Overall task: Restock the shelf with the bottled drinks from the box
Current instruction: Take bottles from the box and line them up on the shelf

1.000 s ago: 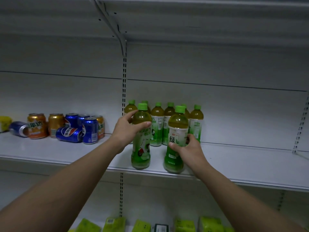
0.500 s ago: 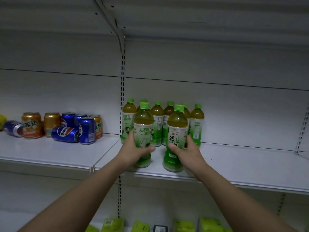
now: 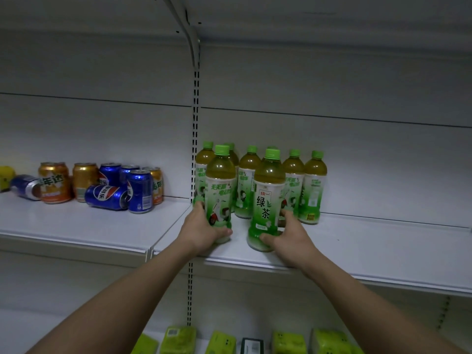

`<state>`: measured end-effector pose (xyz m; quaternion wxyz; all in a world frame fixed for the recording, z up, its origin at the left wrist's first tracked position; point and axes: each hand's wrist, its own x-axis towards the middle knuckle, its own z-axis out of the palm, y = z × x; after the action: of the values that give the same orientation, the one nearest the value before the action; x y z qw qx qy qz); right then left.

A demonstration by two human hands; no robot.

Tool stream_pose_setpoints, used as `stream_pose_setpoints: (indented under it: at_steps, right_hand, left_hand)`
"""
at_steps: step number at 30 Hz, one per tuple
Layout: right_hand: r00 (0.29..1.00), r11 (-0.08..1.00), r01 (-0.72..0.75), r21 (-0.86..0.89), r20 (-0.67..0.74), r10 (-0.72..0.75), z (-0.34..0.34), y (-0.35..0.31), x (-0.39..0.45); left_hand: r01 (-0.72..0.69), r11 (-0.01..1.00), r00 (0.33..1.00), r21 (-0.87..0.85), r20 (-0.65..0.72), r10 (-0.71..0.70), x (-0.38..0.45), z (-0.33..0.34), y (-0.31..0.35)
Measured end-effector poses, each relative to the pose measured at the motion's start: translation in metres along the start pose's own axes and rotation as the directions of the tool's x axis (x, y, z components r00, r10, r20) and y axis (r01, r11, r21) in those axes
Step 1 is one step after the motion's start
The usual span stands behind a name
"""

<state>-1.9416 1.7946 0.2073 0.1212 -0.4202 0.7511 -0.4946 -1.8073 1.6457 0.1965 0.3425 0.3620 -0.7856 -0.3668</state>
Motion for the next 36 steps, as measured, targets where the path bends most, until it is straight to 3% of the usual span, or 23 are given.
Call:
stream_pose_setpoints:
  at_steps: [21,25,30,36]
  right_hand:
    - [0.988,0.995,0.078,-0.068,-0.126,-0.086,0.108,-0.005,0.101]
    - [0.983,0.995,0.082,-0.060,-0.159,-0.090,0.118,-0.002,0.108]
    - [0.983,0.992,0.123,-0.008,-0.133,-0.123,0.121,0.002,0.109]
    - [0.979,0.988,0.149,-0.034,-0.134,-0.152,0.124,0.005,0.110]
  left_hand:
    - [0.042,0.996,0.985,-0.079,-0.165,-0.054,0.066,-0.009,-0.041]
    - [0.034,0.996,0.986,-0.080,-0.162,-0.047,0.074,-0.004,-0.049]
    - [0.060,0.998,0.966,0.004,-0.252,-0.057,0.079,-0.002,-0.053]
    - [0.097,0.994,0.949,-0.053,-0.297,-0.108,0.076,-0.003,-0.052]
